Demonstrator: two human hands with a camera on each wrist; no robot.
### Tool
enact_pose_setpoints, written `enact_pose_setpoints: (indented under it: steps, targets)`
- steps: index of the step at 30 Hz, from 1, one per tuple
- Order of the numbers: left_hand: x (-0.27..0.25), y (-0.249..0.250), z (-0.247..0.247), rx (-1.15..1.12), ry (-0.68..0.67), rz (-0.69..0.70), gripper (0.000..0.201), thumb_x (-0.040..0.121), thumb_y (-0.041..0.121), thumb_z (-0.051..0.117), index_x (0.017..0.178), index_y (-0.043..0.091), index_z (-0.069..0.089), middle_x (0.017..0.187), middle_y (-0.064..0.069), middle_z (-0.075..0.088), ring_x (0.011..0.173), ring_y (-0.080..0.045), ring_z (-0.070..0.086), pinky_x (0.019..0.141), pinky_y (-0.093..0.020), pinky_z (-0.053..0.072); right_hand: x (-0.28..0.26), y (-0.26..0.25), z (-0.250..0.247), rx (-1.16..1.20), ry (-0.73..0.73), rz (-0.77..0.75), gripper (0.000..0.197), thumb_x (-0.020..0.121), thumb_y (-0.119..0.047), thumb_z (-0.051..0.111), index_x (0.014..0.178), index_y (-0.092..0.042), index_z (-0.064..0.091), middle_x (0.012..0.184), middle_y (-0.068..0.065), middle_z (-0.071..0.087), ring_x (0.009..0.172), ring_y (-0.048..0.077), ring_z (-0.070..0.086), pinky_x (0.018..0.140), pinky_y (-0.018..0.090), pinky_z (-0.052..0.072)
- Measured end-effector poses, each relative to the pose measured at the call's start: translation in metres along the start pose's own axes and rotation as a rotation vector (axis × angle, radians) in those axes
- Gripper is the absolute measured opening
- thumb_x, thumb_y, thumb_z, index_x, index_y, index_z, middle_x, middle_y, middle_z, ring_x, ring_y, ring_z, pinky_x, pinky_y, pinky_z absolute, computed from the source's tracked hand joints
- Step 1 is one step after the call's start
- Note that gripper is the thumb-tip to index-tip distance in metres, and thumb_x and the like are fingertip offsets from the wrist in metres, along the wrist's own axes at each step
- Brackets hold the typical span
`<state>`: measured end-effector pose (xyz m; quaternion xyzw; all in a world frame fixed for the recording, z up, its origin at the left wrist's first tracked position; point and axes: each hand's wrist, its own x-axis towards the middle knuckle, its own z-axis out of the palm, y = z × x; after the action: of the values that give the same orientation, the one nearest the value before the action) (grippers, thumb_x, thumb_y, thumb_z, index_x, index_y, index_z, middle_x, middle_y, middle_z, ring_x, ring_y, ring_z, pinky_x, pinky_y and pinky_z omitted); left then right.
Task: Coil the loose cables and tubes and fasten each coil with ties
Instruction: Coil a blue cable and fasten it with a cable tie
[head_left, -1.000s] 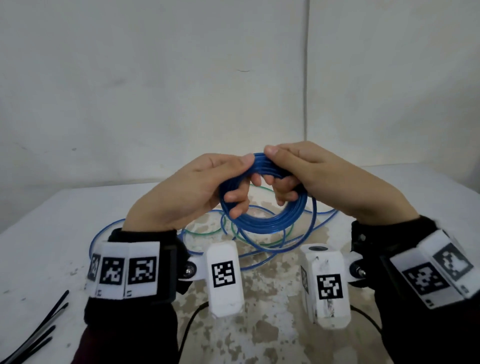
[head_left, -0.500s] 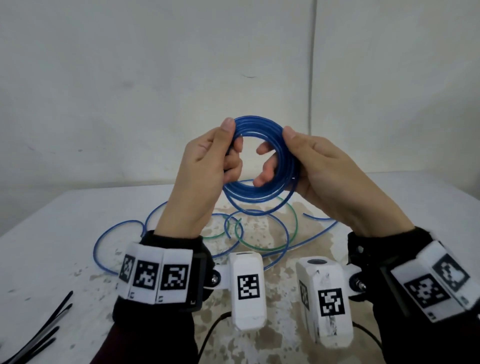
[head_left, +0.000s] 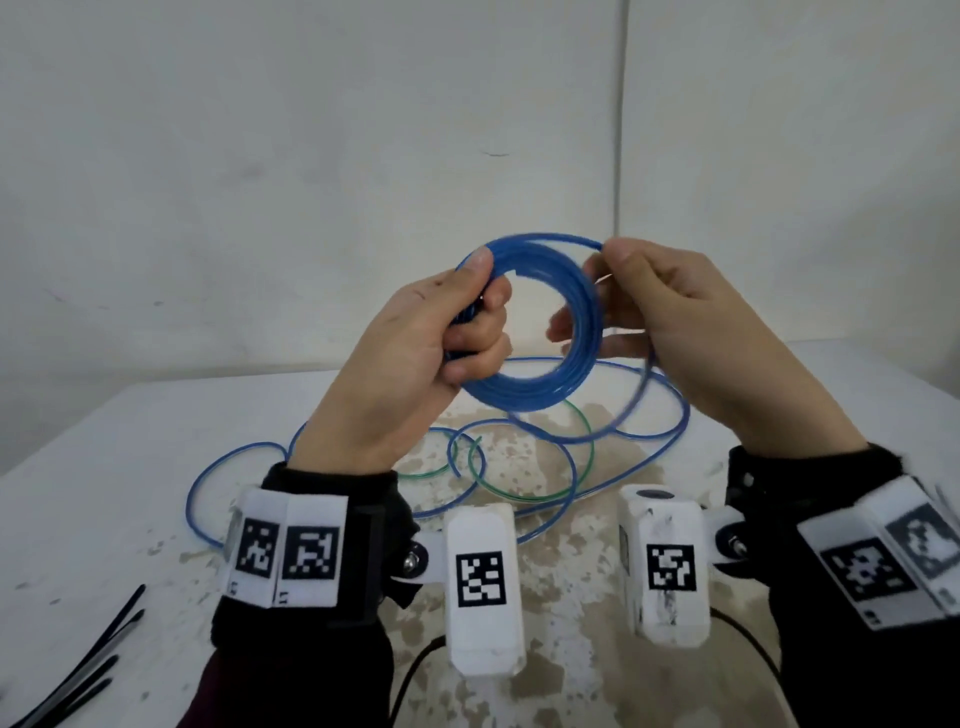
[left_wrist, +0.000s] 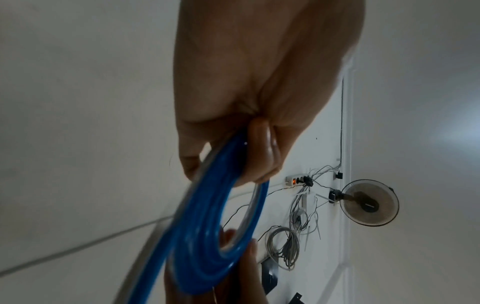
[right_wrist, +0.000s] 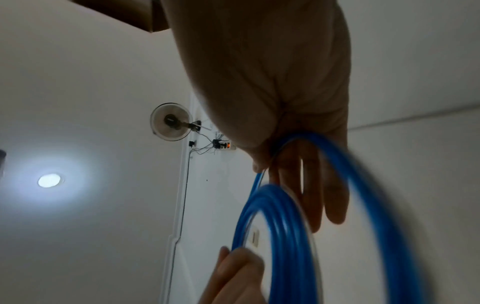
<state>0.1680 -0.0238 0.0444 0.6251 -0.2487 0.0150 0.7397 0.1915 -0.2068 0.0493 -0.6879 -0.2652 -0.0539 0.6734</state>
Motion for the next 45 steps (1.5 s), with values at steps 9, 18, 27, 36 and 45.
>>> enact_pose_setpoints:
  steps: [9, 18, 27, 36, 45]
  targets:
    - [-0.002, 0.004, -0.005, 0.051, 0.073, -0.014, 0.036, 0.099, 0.035, 0.033, 0.072, 0.013, 0.042, 0.051, 0.01, 0.02, 0.043, -0.005, 0.016, 0.05, -0.024, 0.012, 0.0, 0.006, -0.005, -0.133, -0.108, 0.02, 0.031, 0.102, -0.019, 0.037, 0.098, -0.004, 0.064, 0.082, 0.005, 0.073, 0.079, 0.021, 0.069, 0.077, 0.037, 0.059]
    - [0.007, -0.004, -0.002, -0.171, 0.186, 0.114, 0.04, 0.103, 0.035, 0.027, 0.072, 0.015, 0.041, 0.049, 0.01, 0.025, 0.04, -0.004, 0.021, 0.044, -0.018, 0.02, 0.001, 0.011, 0.012, 0.137, -0.186, 0.121, 0.038, 0.104, -0.025, 0.03, 0.111, -0.007, 0.063, 0.097, 0.011, 0.073, 0.091, 0.023, 0.069, 0.081, 0.035, 0.057]
    - [0.006, -0.003, 0.002, -0.362, 0.028, 0.117, 0.032, 0.101, 0.027, 0.024, 0.075, 0.013, 0.037, 0.053, 0.004, 0.034, 0.047, -0.011, 0.039, 0.068, -0.025, 0.037, 0.007, 0.015, 0.023, 0.562, -0.16, 0.0, 0.036, 0.103, -0.022, 0.025, 0.093, -0.005, 0.055, 0.063, -0.001, 0.057, 0.072, 0.015, 0.061, 0.077, 0.026, 0.052]
    - [0.0, -0.009, -0.004, 0.064, -0.11, -0.291, 0.03, 0.083, 0.033, 0.046, 0.078, 0.005, 0.057, 0.048, -0.008, 0.054, 0.054, -0.027, 0.063, 0.077, -0.04, 0.051, 0.0, 0.01, 0.012, -0.144, -0.172, -0.024, 0.037, 0.104, -0.023, 0.032, 0.075, -0.01, 0.05, 0.051, -0.007, 0.035, 0.049, 0.011, 0.04, 0.058, 0.021, 0.042]
    - [-0.001, -0.014, -0.006, 0.12, -0.177, -0.302, 0.036, 0.089, 0.041, 0.041, 0.062, 0.017, 0.036, 0.05, 0.007, 0.022, 0.042, -0.011, 0.031, 0.078, -0.038, 0.042, 0.0, 0.012, 0.016, -0.149, -0.161, 0.031, 0.018, 0.103, -0.024, 0.036, 0.09, -0.011, 0.04, 0.052, -0.004, 0.038, 0.05, 0.013, 0.038, 0.054, 0.023, 0.043]
